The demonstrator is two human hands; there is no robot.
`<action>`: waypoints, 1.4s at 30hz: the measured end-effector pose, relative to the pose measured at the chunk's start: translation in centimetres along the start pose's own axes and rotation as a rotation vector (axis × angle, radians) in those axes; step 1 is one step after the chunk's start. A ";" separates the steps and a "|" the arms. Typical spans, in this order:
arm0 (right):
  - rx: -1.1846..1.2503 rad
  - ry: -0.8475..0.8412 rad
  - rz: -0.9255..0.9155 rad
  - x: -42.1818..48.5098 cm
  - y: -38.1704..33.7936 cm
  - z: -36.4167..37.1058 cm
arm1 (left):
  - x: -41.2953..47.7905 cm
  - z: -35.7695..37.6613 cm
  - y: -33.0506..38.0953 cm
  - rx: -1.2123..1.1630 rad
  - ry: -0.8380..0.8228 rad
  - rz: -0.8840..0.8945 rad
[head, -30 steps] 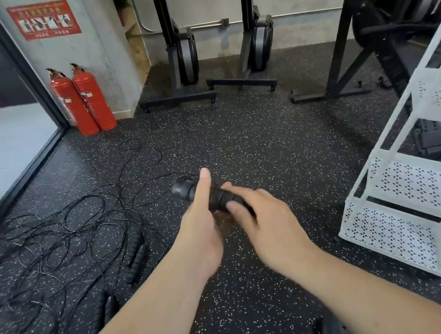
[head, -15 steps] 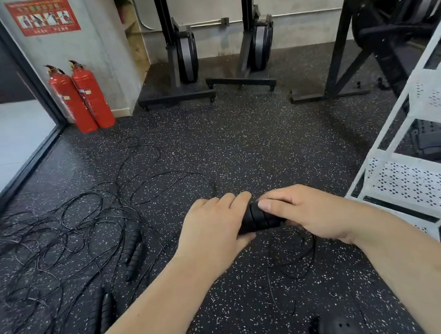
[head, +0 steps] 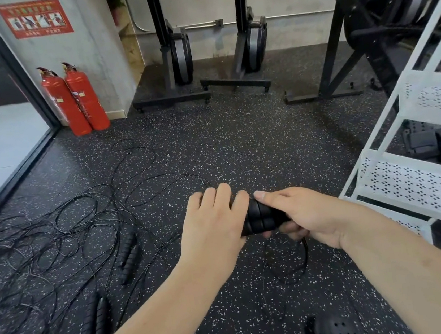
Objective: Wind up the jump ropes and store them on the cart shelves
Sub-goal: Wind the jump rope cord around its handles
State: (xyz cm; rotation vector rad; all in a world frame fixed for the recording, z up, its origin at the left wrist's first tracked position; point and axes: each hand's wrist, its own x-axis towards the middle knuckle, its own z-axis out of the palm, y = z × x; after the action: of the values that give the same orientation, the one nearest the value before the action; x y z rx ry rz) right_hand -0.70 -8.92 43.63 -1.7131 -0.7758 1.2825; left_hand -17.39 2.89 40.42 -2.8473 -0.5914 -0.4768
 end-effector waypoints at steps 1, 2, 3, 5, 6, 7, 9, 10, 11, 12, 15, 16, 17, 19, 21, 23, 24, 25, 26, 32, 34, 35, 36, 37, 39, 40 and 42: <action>0.044 0.013 0.025 0.1 0.0 0.1 | 0.0 0.1 0.1 0.007 0.001 -0.001; 0.082 0.026 0.048 0.3 0.0 0.3 | 0.0 0.1 0.2 0.011 -0.002 -0.006; 0.103 0.039 0.065 0.3 0.0 0.5 | 0.1 0.1 0.2 0.007 -0.011 -0.010; 0.098 0.060 0.085 0.3 -0.2 1.2 | 0.3 -0.1 0.2 -0.012 -0.059 -0.009; 0.087 0.072 0.092 0.3 -0.2 1.5 | 0.3 -0.2 0.1 -0.022 -0.104 -0.013; 0.070 0.084 0.095 0.3 -0.1 1.7 | 0.3 -0.2 0.0 -0.031 -0.142 -0.019; 0.006 0.123 0.088 0.2 -0.2 2.0 | 0.3 -0.4 0.0 -0.045 -0.161 -0.030; -0.045 0.152 0.077 0.2 -0.3 2.0 | 0.3 -0.5 0.1 -0.052 -0.169 -0.037; -0.101 0.178 0.062 0.2 -0.3 1.9 | 0.3 -0.5 0.2 -0.062 -0.184 -0.049; -0.144 0.189 0.045 0.0 -0.4 1.8 | 0.3 -0.7 0.2 -0.077 -0.200 -0.075; -0.245 0.168 -0.025 -0.3 -0.3 1.0 | 0.6 -1.1 -0.8 -0.125 -0.221 -0.188; -0.312 0.175 -0.051 -0.3 -0.2 0.6 | 0.7 -1.2 -1.4 -0.148 -0.220 -0.229; -0.388 0.188 -0.081 -0.3 0.0 0.2 | 0.7 -1.3 -2.0 -0.169 -0.220 -0.273; -0.615 0.219 -0.153 -0.1 0.7 -0.4 | 0.7 -1.3 -3.2 -0.183 -0.233 -0.364; -0.856 0.209 -0.188 -0.1 1.3 -0.2 | 0.6 -1.1 -4.4 -0.166 -0.264 -0.453; -0.994 0.169 -0.222 -0.6 1.4 0.8 | 0.3 -0.7 -5.4 -0.141 -0.314 -0.519; -1.072 0.159 -0.263 -1.0 1.1 1.6 | 0.2 -0.4 -5.8 -0.129 -0.343 -0.534; -1.171 0.164 -0.322 -1.4 0.8 2.4 | 0.1 -0.2 -5.9 -0.115 -0.372 -0.534; -1.266 0.188 -0.397 -1.8 0.4 3.1 | 0.0 0.0 -5.9 -0.100 -0.400 -0.522; -1.151 0.327 -0.734 -2.8 -1.3 2.7 | -0.6 0.2 -1.1 -0.014 -0.476 -0.273; -0.887 0.282 -0.633 -2.7 -1.6 0.8 | -0.9 0.0 0.8 -0.017 -0.480 -0.177; -0.757 0.255 -0.551 -2.6 -1.7 -0.2 | -1.1 -0.2 1.6 -0.021 -0.470 -0.128; -0.662 0.238 -0.483 -2.5 -1.7 -1.1 | -1.2 -0.4 2.1 -0.027 -0.448 -0.080; -0.608 0.228 -0.443 -2.5 -1.6 -1.8 | -1.2 -0.6 2.4 -0.039 -0.415 -0.034; -0.524 0.199 -0.423 -2.5 -1.2 -2.7 | -1.1 -1.4 2.7 -0.077 -0.343 0.044; -0.467 0.185 -0.428 -2.5 -1.1 -3.0 | -1.1 -2.0 2.6 -0.097 -0.302 0.076; -0.355 0.156 -0.431 -2.5 -0.7 -3.3 | -0.9 -3.1 2.3 -0.154 -0.217 0.122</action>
State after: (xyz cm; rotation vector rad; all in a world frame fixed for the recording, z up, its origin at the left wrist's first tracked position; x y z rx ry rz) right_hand 1.72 -11.55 45.79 -1.7632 -1.2540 0.7398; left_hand -18.05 -0.27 42.74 -3.0840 -0.4278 -0.2026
